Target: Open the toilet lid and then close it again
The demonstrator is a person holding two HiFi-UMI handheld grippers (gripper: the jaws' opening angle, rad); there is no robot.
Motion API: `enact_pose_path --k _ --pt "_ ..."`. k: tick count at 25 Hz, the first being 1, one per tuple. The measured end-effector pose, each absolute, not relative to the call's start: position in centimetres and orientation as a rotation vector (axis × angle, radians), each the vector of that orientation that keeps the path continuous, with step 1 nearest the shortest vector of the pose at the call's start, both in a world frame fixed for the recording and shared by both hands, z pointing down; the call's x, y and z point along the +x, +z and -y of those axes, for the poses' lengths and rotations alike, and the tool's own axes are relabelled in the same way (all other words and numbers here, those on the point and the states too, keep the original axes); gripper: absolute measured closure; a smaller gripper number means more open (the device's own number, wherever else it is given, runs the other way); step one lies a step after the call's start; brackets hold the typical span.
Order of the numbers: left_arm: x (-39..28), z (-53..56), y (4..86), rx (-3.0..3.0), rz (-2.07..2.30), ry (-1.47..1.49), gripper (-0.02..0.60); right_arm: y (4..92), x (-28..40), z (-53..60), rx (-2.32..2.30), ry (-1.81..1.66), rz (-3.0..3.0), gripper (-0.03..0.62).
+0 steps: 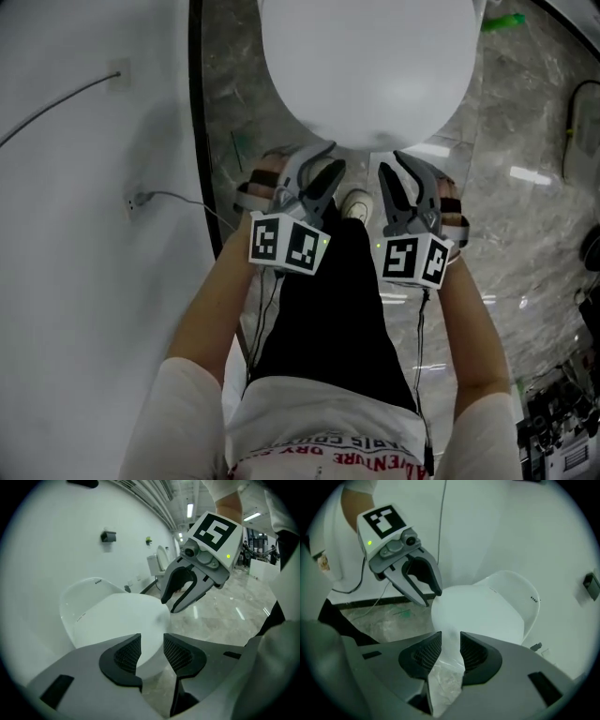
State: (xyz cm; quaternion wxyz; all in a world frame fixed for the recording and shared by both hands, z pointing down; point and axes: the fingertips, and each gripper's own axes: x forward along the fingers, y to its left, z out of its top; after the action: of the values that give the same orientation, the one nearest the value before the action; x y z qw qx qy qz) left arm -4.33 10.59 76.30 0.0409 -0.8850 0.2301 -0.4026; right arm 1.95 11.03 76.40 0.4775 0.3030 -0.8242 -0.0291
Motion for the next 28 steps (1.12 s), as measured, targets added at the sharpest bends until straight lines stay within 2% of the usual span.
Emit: enact_pose_path --k 5,11,17,28 --pt "-2.9 -10.8 79.4 -2.497 -0.650 -1.285 0.404 80.5 3.1 -11.7 0.645 -0.348 1.897 0.513" --pt "-2.9 -10.5 82.4 -2.278 -0.622 -1.338 0.373 82.6 3.0 -11.7 0.619 -0.488 1.828 0.513" --pt "-3.3 -10.3 82.7 -2.168 -0.642 -1.342 0.374 82.7 2.9 -11.5 0.603 -0.615 1.752 0.513" --pt "-3.0 -9.8 80.4 -2.275 -0.740 -1.327 0.397 79.8 3.3 -11.2 0.633 -0.549 1.792 0.503"
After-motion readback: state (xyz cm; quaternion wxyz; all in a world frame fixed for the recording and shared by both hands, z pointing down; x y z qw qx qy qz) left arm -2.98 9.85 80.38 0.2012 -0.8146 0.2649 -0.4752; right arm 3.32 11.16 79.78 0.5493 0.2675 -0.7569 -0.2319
